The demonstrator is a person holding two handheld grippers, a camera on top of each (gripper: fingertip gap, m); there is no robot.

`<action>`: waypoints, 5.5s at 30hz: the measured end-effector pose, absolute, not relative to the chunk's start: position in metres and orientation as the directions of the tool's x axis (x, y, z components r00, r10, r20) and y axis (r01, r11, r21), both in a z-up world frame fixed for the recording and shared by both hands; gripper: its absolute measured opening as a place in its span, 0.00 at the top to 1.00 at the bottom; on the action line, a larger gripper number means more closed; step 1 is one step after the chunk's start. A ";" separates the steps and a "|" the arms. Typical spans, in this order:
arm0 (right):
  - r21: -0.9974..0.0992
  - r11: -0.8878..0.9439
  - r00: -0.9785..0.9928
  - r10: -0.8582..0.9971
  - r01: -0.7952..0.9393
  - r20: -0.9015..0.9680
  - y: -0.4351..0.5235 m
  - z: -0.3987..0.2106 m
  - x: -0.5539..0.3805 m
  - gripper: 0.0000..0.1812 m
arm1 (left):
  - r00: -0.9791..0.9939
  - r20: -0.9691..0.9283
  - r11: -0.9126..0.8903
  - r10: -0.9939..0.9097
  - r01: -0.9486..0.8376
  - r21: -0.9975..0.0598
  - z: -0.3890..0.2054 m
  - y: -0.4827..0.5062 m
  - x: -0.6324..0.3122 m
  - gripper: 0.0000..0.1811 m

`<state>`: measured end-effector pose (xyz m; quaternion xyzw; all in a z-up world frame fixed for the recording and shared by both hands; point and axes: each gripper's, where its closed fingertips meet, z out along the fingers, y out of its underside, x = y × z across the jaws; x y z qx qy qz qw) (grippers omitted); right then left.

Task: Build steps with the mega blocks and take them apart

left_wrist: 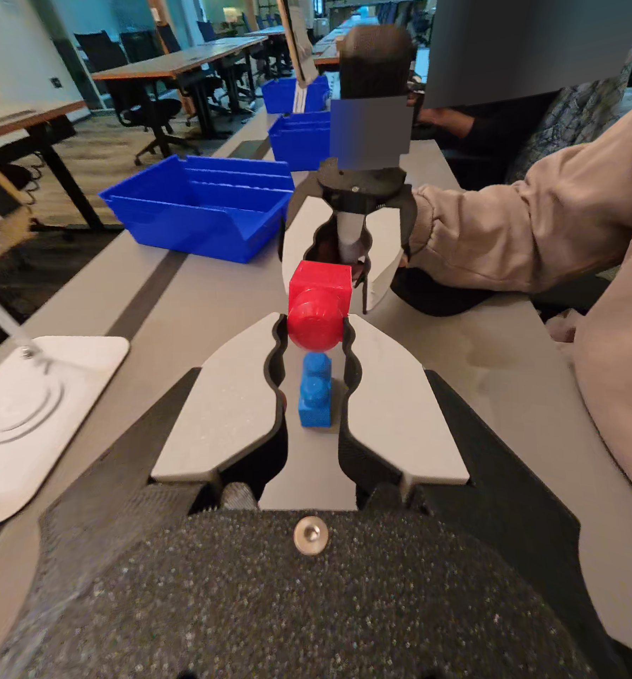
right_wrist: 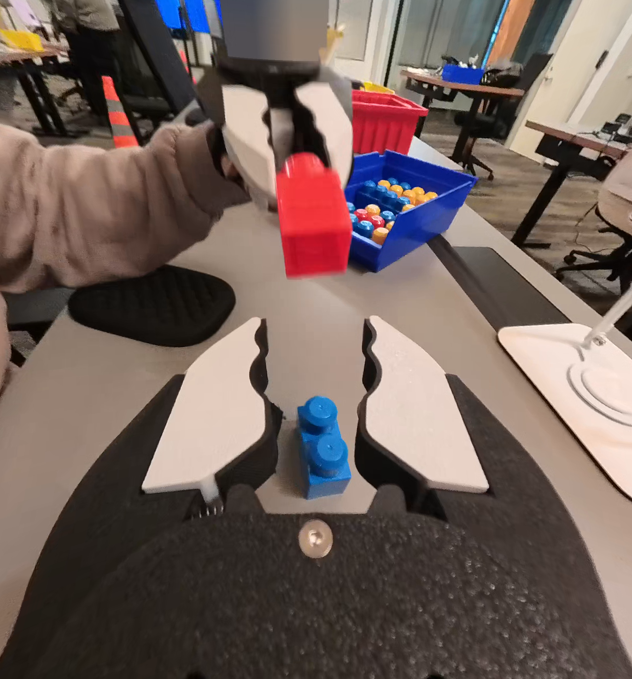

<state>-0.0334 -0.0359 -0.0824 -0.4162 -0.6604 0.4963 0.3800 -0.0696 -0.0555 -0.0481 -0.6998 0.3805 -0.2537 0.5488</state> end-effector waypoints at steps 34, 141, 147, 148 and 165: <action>-0.767 0.299 -0.399 0.915 0.568 0.061 0.000 -0.195 -0.012 0.65 | 0.603 0.106 -0.167 -0.791 -0.046 -0.985 -0.086 -0.030 -0.080 0.81; -0.895 0.205 -0.407 0.913 0.397 0.029 -0.003 -0.152 -0.016 0.80 | 0.551 -0.184 -0.474 -0.814 -0.813 -0.337 -0.227 -0.054 -0.093 0.80; -0.923 0.162 -0.412 0.911 0.349 0.004 -0.002 -0.142 -0.015 0.80 | 0.589 -0.148 -0.317 -0.794 -0.610 -0.726 -0.171 -0.033 -0.075 0.80; -0.935 0.141 -0.416 0.910 0.327 -0.008 -0.003 -0.136 -0.014 0.80 | 0.603 -0.118 -0.267 -0.789 -0.510 -0.818 -0.150 -0.030 -0.071 0.80; -0.974 0.079 -0.476 0.879 0.211 -0.031 -0.027 -0.099 -0.015 0.80 | 0.510 0.134 -0.142 -0.850 0.024 -0.990 -0.067 -0.040 -0.049 0.79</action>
